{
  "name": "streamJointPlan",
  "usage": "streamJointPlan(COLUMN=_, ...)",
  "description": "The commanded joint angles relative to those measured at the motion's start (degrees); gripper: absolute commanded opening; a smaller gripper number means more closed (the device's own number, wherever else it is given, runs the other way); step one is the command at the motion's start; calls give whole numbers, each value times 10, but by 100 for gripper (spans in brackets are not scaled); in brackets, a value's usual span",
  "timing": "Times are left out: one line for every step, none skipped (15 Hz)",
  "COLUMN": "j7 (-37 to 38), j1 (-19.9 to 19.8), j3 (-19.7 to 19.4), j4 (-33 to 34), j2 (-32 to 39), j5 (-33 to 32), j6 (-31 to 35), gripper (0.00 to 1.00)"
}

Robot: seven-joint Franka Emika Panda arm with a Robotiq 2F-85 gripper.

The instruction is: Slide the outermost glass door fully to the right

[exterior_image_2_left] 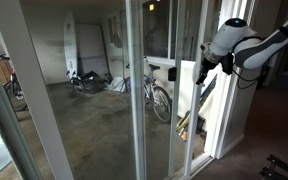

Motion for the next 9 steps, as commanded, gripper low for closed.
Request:
streamJointPlan(j7=12, j1=-12, j3=-3, j4=21, j2=20, j5=-44, j6=-21, gripper=100)
streamJointPlan(j7=14, j1=-11, j3=-3, j4=24, j2=23, j5=-56, j6=-28, gripper=100)
streamJointPlan(j7=19, j1=-8, j3=-1, j4=24, j2=25, j5=-74, j6=-33, gripper=100)
streamJointPlan(j7=19, j1=-6, j3=0, j4=25, j2=26, j5=-83, j6=-36, gripper=100)
streamJointPlan(j7=19, j1=-4, j3=2, j4=25, j2=26, j5=-93, j6=-41, gripper=100)
streamJointPlan(j7=19, j1=-3, j3=2, j4=25, j2=26, j5=-100, j6=-45, gripper=100)
streamJointPlan(j7=19, j1=-2, j3=3, j4=26, j2=26, j5=-110, j6=-50, gripper=100)
streamJointPlan(j7=18, j1=-2, j3=4, j4=27, j2=25, j5=-125, j6=-54, gripper=100)
streamJointPlan(j7=9, j1=-2, j3=6, j4=28, j2=20, j5=-159, j6=-70, gripper=100)
